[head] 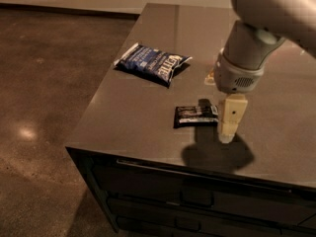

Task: Pick rxbar chocolate

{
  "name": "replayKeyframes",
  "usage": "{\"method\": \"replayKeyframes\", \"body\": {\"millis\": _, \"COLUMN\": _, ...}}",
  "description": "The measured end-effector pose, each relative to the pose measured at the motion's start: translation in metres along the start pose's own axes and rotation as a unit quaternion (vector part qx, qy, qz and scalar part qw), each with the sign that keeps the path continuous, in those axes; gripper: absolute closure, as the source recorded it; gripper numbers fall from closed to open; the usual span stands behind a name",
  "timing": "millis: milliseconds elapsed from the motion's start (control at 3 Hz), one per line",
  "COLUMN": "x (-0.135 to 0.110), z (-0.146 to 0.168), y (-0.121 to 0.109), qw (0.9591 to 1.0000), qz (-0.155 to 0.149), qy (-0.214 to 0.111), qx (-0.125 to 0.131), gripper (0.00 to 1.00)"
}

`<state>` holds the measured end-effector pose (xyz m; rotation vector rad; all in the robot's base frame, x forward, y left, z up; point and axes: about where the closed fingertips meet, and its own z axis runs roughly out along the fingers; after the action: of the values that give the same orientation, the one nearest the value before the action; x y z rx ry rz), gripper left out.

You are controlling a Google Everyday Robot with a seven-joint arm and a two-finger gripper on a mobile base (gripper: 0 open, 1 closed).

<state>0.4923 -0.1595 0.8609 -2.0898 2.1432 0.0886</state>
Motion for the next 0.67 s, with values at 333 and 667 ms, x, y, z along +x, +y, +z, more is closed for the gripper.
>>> {"method": "replayKeyframes", "body": {"millis": 333, "x": -0.0105, "z": 0.0111, "y": 0.0045, "qw": 0.9999, "qz": -0.008, "qy": -0.001, "qx": -0.007, "gripper": 0.00}}
{"method": "replayKeyframes", "body": {"millis": 667, "x": -0.0197, "z": 0.0169, "y": 0.0040, "qw": 0.9998, "qz": -0.010, "qy": 0.000, "qx": -0.017, "gripper": 0.18}}
